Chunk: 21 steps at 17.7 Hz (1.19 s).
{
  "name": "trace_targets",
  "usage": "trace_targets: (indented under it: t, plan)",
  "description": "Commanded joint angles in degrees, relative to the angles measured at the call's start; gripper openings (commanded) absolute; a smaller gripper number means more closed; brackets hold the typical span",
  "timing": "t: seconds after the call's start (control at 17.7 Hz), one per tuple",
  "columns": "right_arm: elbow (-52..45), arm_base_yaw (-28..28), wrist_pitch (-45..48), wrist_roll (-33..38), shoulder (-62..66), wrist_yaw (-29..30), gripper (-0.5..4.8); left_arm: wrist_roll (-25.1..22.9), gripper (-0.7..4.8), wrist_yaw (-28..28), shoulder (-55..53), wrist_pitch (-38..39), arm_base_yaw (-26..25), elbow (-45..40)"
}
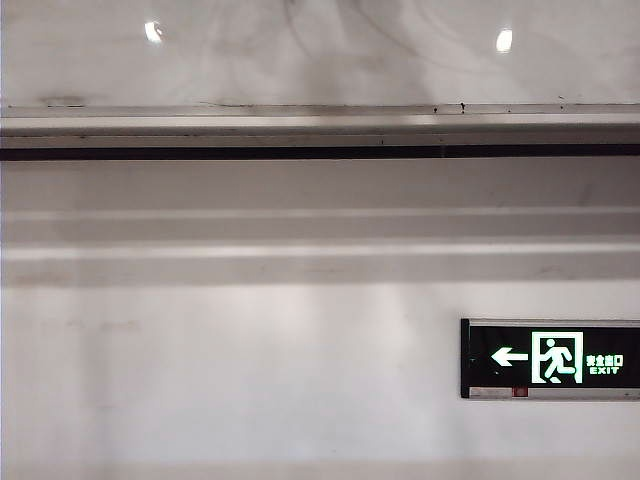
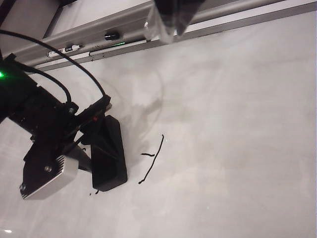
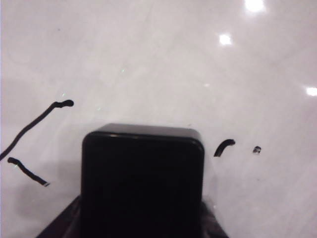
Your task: Wipe the whiteboard clean using the black magnetic whiteboard eraser attached to the whiteboard.
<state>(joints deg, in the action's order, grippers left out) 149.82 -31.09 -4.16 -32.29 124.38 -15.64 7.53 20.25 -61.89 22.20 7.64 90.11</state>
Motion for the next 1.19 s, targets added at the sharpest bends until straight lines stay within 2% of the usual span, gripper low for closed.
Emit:
trace_targets:
  t: [0.06,0.51,0.68,0.79,1.02,1.19]
  plan:
    - [1.6,2.5,3.1,0.8,-1.1,-7.0,0.71,0.0,-0.05,0.4,0.2,-0.2,0.0,0.2]
    - [6.0,3.8,1.5,0.8,-1.1,-9.8,0.71,0.0,-0.05,0.6,0.2,0.0,0.0,0.2]
    - [6.0,3.7,-5.9,0.8,-1.0,-3.7,0.71,0.0,-0.05,0.6,0.2,0.0,0.0,0.2]
    - [6.0,2.6,-8.9,0.8,-0.2,-1.7,0.71,0.0,-0.05,0.6,0.2,0.0,0.0,0.2]
    - [5.9,1.5,-9.7,0.8,1.8,7.6,0.71,0.0,-0.05,0.6,0.2,0.1,0.0,0.2]
    - [5.9,0.1,-10.1,0.7,3.4,7.9,0.71,0.0,-0.05,0.6,0.2,0.3,0.0,0.2]
